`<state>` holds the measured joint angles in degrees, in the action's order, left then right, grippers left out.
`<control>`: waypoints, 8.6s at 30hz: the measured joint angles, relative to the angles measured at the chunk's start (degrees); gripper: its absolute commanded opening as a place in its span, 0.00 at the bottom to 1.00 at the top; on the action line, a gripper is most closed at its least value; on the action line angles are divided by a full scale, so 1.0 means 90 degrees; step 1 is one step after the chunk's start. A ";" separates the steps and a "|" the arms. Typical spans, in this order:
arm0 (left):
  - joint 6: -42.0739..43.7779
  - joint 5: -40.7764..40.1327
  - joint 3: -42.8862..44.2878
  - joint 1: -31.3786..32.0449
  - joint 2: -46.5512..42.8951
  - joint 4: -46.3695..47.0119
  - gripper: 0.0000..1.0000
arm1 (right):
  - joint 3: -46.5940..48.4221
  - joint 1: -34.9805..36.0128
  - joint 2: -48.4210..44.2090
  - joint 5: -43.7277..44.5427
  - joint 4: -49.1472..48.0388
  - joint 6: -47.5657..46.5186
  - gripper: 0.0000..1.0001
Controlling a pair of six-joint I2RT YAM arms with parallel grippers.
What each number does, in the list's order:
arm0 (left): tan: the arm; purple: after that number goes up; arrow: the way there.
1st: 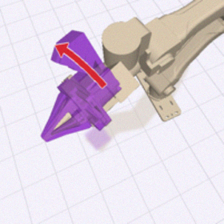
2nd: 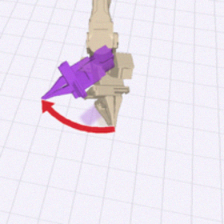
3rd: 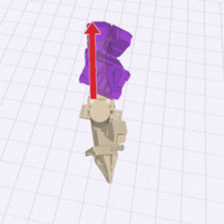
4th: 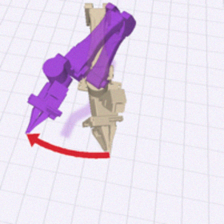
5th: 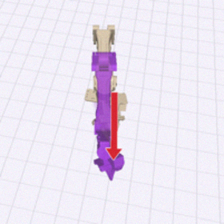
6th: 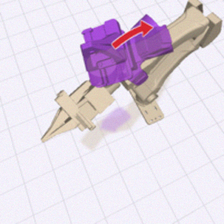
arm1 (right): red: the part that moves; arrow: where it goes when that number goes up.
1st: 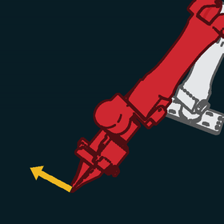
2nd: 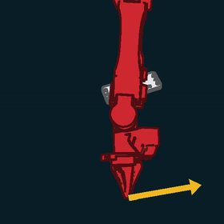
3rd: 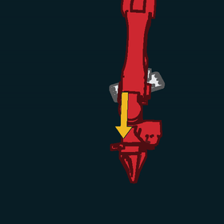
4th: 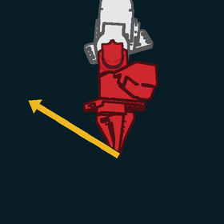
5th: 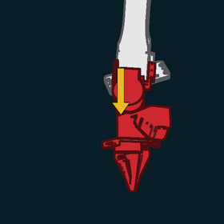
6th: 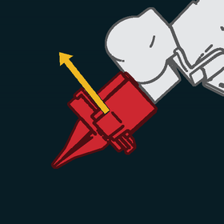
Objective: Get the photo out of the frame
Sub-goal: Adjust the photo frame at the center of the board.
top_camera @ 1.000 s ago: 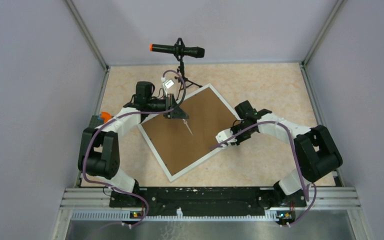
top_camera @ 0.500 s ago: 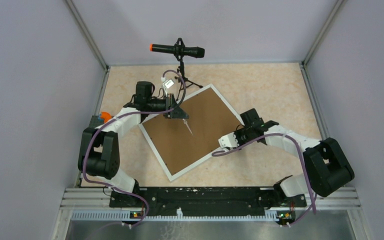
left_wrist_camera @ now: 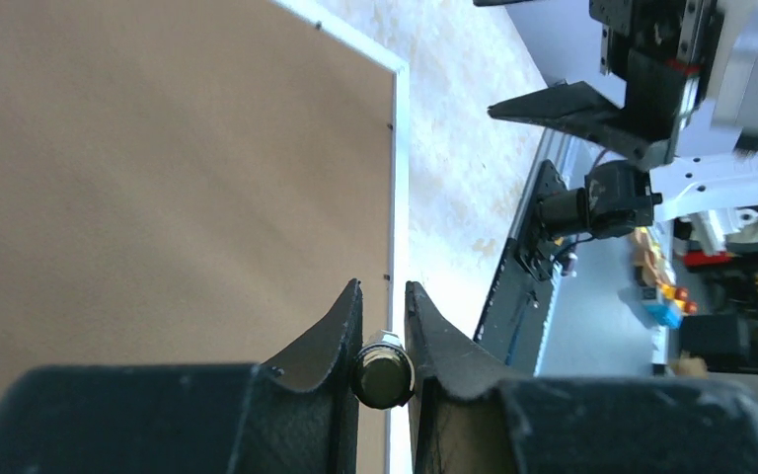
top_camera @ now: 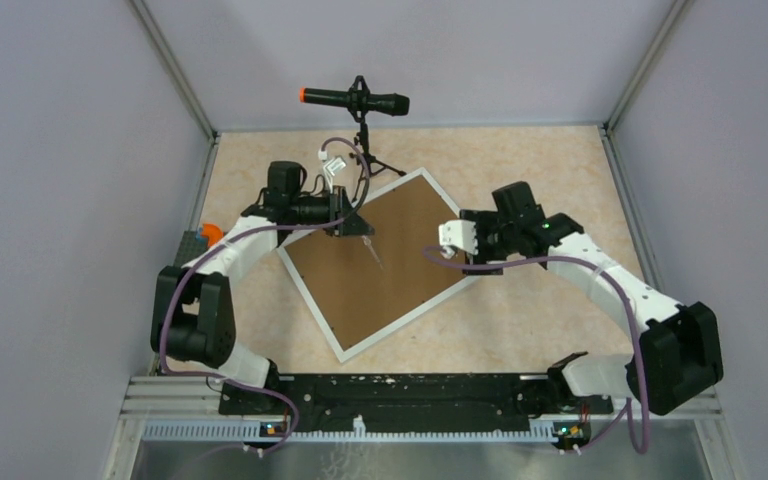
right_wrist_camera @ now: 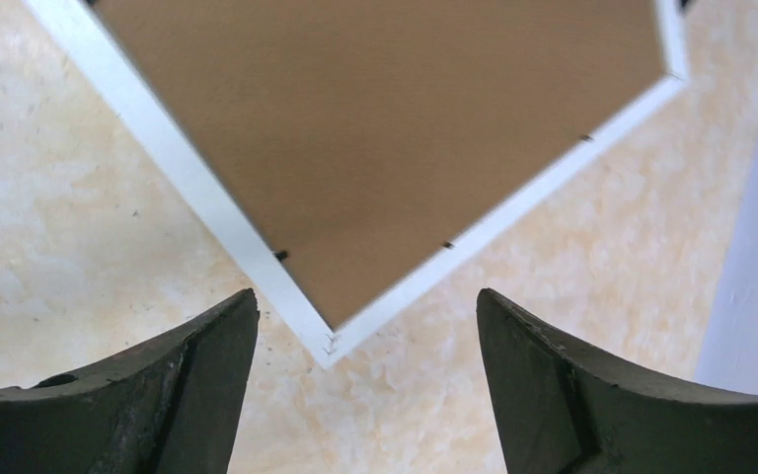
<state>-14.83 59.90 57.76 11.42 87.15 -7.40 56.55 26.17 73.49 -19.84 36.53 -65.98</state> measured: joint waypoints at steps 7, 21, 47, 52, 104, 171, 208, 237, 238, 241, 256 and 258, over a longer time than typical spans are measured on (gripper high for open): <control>0.0571 -0.0459 0.0549 0.0085 -0.1010 -0.0444 0.00 | 0.0644 -0.0816 -0.0172 -0.0279 0.0498 0.1824 0.77; 0.1800 -0.1047 0.0738 0.0350 -0.1316 -0.0692 0.00 | 0.0318 -0.1188 0.1506 0.0447 -0.0678 0.4607 0.69; 0.0755 -0.1979 -0.0083 0.1829 -0.0092 0.1212 0.00 | 0.3784 -0.1843 0.4828 -0.0036 0.1384 0.1559 0.00; 0.0585 -0.2220 -0.0012 0.1875 0.0177 0.1372 0.00 | 0.4124 -0.2013 0.4981 -0.0097 0.1566 -0.0342 0.00; 0.0508 -0.2764 0.0335 0.1307 -0.0381 0.0449 0.00 | 0.4187 -0.1032 0.5294 0.0214 -0.0226 0.2499 0.00; 0.0954 -0.2667 0.0503 -0.0459 -0.0908 -0.0525 0.00 | 0.6011 -0.0928 0.5581 0.0267 0.1183 0.3468 0.77; 0.0430 -0.1333 0.0420 -0.3060 -0.1328 -0.0160 0.00 | 0.2120 0.3463 0.4167 0.1292 -0.1770 0.4651 0.26; 0.1576 -0.0957 0.0112 -0.1411 -0.1112 -0.0372 0.00 | 0.2858 -0.2963 0.3453 0.0522 0.0996 0.5836 0.71; 0.1576 -0.0988 0.0124 -0.1413 -0.1100 -0.0369 0.00 | 0.2858 -0.3053 0.3514 0.0663 0.0937 0.5926 0.70; 0.1579 -0.1088 0.0160 -0.1413 -0.1056 -0.0372 0.00 | 0.2922 -0.3211 0.3662 0.0911 0.0826 0.6086 0.68; 0.1673 -0.1282 0.0376 -0.1311 -0.0967 -0.0435 0.00 | 0.2931 -0.3281 0.4517 0.0226 -0.0061 0.5974 0.29; 0.1671 -0.1321 0.0381 -0.1231 -0.0952 -0.0444 0.00 | 0.2691 -0.3130 0.4364 0.0233 -0.0279 0.5965 0.28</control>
<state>0.21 48.01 61.19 0.34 78.59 -11.40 80.77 -2.00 112.77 -17.74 34.02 -12.29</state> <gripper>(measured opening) 0.237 0.349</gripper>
